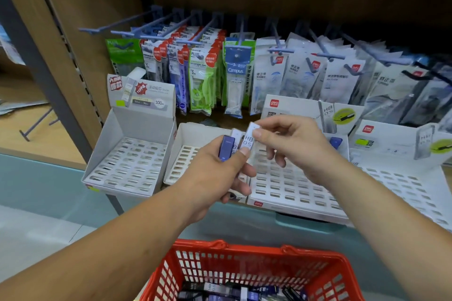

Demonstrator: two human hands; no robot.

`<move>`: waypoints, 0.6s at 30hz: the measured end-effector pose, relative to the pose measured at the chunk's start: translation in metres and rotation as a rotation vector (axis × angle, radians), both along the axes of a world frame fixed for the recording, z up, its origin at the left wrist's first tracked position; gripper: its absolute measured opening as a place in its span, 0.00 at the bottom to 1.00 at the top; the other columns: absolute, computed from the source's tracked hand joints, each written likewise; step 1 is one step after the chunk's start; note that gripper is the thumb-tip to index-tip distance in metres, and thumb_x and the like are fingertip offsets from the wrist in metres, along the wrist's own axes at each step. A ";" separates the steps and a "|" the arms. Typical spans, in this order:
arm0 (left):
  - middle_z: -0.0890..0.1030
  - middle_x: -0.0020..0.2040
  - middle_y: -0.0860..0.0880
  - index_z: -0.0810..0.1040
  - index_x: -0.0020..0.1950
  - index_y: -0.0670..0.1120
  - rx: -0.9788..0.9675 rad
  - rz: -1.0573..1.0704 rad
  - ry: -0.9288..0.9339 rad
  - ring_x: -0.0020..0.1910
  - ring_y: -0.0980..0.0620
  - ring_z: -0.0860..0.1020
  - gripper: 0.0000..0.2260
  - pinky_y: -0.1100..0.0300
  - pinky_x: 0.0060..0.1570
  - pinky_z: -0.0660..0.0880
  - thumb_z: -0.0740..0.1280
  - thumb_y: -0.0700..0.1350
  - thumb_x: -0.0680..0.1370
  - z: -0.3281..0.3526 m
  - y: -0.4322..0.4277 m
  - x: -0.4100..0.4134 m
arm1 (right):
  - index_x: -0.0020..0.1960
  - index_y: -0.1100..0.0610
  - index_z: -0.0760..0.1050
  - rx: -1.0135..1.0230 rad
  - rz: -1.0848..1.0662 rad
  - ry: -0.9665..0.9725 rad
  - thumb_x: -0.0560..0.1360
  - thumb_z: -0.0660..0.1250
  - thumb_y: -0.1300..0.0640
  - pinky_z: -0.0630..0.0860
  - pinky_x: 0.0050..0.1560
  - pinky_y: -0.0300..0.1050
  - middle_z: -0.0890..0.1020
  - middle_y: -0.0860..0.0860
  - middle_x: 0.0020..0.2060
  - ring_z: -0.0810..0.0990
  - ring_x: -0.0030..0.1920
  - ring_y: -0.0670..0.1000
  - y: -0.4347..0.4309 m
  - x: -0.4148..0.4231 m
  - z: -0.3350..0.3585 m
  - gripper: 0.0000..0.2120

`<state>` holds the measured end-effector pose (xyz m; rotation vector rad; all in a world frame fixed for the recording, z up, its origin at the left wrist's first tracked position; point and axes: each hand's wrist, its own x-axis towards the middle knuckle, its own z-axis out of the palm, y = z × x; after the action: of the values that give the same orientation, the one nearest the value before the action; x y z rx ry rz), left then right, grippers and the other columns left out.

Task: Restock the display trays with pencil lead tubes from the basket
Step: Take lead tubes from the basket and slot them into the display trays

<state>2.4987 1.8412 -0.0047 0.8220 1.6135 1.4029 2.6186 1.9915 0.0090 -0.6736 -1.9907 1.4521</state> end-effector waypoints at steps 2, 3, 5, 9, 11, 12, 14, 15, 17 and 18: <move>0.87 0.48 0.47 0.78 0.59 0.56 0.013 -0.031 0.013 0.31 0.49 0.80 0.05 0.62 0.24 0.65 0.65 0.52 0.85 0.000 0.009 0.012 | 0.53 0.61 0.83 -0.016 0.023 0.017 0.74 0.75 0.66 0.72 0.25 0.44 0.84 0.56 0.36 0.79 0.31 0.54 0.003 0.013 0.006 0.08; 0.87 0.48 0.48 0.78 0.59 0.55 0.015 -0.037 0.014 0.30 0.49 0.79 0.06 0.62 0.24 0.64 0.65 0.52 0.84 0.000 0.014 0.018 | 0.52 0.62 0.82 -0.016 0.011 0.022 0.74 0.75 0.68 0.73 0.26 0.45 0.83 0.57 0.35 0.80 0.31 0.55 0.006 0.021 0.009 0.08; 0.87 0.48 0.48 0.78 0.60 0.52 -0.003 -0.041 -0.007 0.27 0.50 0.75 0.07 0.63 0.23 0.64 0.65 0.51 0.84 -0.002 0.024 0.029 | 0.52 0.63 0.80 -0.024 -0.062 0.053 0.74 0.74 0.70 0.75 0.27 0.45 0.82 0.57 0.34 0.80 0.30 0.55 0.018 0.038 0.016 0.08; 0.84 0.40 0.44 0.74 0.58 0.45 -0.098 -0.104 -0.045 0.23 0.53 0.66 0.07 0.64 0.23 0.61 0.63 0.48 0.85 -0.014 0.036 0.046 | 0.50 0.54 0.80 0.208 -0.253 -0.049 0.75 0.74 0.68 0.77 0.35 0.43 0.79 0.54 0.38 0.77 0.33 0.52 0.051 0.077 0.020 0.11; 0.81 0.37 0.43 0.73 0.54 0.44 -0.132 -0.128 -0.065 0.23 0.53 0.64 0.04 0.64 0.24 0.58 0.62 0.45 0.85 -0.020 0.039 0.050 | 0.47 0.51 0.80 0.346 -0.295 -0.112 0.75 0.74 0.67 0.75 0.39 0.39 0.80 0.50 0.38 0.75 0.33 0.48 0.060 0.089 0.015 0.12; 0.81 0.36 0.43 0.72 0.52 0.44 -0.148 -0.129 -0.055 0.23 0.53 0.64 0.04 0.64 0.24 0.59 0.61 0.43 0.85 -0.023 0.040 0.052 | 0.46 0.51 0.79 0.379 -0.306 -0.112 0.74 0.75 0.67 0.74 0.39 0.35 0.81 0.47 0.38 0.75 0.33 0.45 0.063 0.093 0.012 0.11; 0.83 0.36 0.44 0.74 0.51 0.42 -0.165 -0.130 -0.023 0.25 0.53 0.68 0.04 0.62 0.24 0.61 0.63 0.42 0.84 -0.026 0.041 0.051 | 0.45 0.54 0.80 0.411 -0.320 -0.108 0.74 0.75 0.67 0.72 0.39 0.31 0.82 0.44 0.39 0.76 0.34 0.39 0.068 0.095 0.004 0.09; 0.84 0.38 0.43 0.75 0.51 0.41 -0.160 -0.133 -0.020 0.27 0.52 0.71 0.04 0.61 0.24 0.63 0.64 0.42 0.83 -0.028 0.040 0.051 | 0.45 0.57 0.81 0.418 -0.321 -0.115 0.73 0.75 0.67 0.71 0.39 0.30 0.82 0.44 0.38 0.76 0.33 0.38 0.070 0.096 0.000 0.07; 0.86 0.42 0.43 0.77 0.53 0.39 -0.134 -0.136 -0.039 0.30 0.51 0.75 0.04 0.60 0.26 0.65 0.65 0.40 0.83 -0.027 0.038 0.050 | 0.46 0.60 0.82 0.411 -0.327 -0.129 0.73 0.75 0.67 0.70 0.38 0.29 0.82 0.45 0.37 0.76 0.30 0.37 0.074 0.096 -0.006 0.05; 0.87 0.45 0.43 0.78 0.55 0.40 -0.125 -0.139 -0.045 0.32 0.51 0.77 0.05 0.59 0.26 0.65 0.65 0.40 0.84 -0.026 0.037 0.051 | 0.46 0.59 0.82 0.402 -0.332 -0.140 0.74 0.75 0.66 0.71 0.37 0.30 0.82 0.45 0.37 0.76 0.30 0.37 0.075 0.096 -0.008 0.04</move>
<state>2.5493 1.8779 -0.0310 0.8078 1.5624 1.2031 2.7144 2.0667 0.0013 -0.8883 -2.0706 0.7997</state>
